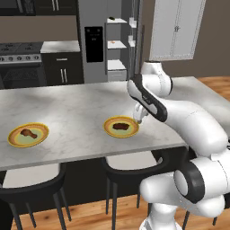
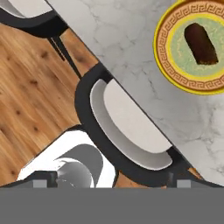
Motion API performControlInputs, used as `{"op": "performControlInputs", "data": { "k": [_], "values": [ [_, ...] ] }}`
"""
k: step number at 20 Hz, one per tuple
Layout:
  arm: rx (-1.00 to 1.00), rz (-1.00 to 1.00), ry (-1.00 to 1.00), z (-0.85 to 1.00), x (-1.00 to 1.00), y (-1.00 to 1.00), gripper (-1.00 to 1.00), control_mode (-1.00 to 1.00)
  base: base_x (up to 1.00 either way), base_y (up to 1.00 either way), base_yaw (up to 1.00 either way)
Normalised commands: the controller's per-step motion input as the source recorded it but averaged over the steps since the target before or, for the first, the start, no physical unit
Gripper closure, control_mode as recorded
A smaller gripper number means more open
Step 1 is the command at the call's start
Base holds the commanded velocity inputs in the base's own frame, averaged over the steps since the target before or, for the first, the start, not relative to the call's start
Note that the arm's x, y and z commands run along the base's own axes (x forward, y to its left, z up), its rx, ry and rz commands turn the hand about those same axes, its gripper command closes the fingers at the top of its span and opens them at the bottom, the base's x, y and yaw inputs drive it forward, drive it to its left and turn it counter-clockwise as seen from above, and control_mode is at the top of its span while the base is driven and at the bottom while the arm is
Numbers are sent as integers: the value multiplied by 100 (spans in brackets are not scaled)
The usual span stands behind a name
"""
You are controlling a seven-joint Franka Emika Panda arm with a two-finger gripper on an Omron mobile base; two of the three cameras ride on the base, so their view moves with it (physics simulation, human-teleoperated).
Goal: Transport the chicken drumstick and sweet potato to the fridge. Place the chicken drumstick on the rack containing meat and place the sweet potato on the rack containing the vegetable, ensuring meats and vegetables are on different racks.
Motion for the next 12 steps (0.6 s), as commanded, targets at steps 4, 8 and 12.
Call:
{"op": "performControlInputs", "data": {
  "k": [4, 8, 12],
  "values": [
    [-5, 12, 3, -46, 61, 9, -100, -100, 0, 0, 0],
    [0, 4, 3, -51, 55, 7, -100, -100, 0, 0, 0],
    [0, 1, 0, -55, 60, 16, -100, -100, 0, 0, 0]
  ]
}}
